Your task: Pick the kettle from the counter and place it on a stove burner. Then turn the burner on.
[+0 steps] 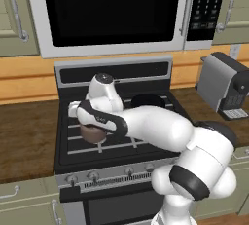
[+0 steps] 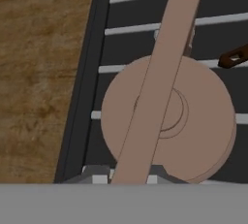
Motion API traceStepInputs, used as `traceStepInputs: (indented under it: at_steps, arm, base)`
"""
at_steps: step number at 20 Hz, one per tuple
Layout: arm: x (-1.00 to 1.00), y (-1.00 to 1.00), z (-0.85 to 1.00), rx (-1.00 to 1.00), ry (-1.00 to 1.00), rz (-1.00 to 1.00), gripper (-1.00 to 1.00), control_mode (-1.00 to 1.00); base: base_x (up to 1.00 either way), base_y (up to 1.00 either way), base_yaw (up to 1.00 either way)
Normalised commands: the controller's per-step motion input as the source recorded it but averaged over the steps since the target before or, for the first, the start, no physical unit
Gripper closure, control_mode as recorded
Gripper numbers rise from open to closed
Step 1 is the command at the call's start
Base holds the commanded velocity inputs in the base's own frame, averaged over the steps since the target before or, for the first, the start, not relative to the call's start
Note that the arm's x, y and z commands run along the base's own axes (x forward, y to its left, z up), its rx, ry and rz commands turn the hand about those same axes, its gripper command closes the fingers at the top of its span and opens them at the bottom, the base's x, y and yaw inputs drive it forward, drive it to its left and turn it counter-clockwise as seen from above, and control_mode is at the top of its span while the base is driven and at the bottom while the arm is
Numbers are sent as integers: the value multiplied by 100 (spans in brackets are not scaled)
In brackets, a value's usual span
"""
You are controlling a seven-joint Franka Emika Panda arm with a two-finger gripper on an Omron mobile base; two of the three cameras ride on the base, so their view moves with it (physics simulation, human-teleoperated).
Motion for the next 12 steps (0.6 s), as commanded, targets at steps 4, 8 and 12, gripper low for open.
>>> traceStepInputs:
  at_steps: [4, 8, 12]
  arm:
    - [0, 0, -37, -8, 8, 0, 100, -100]
    - [0, -8, -46, -2, 1, 0, 100, -100]
    - [0, -2, -19, 0, 0, 0, 100, -100]
  base:
    - [0, 0, 0]
    - [0, 0, 0]
    - [0, 0, 0]
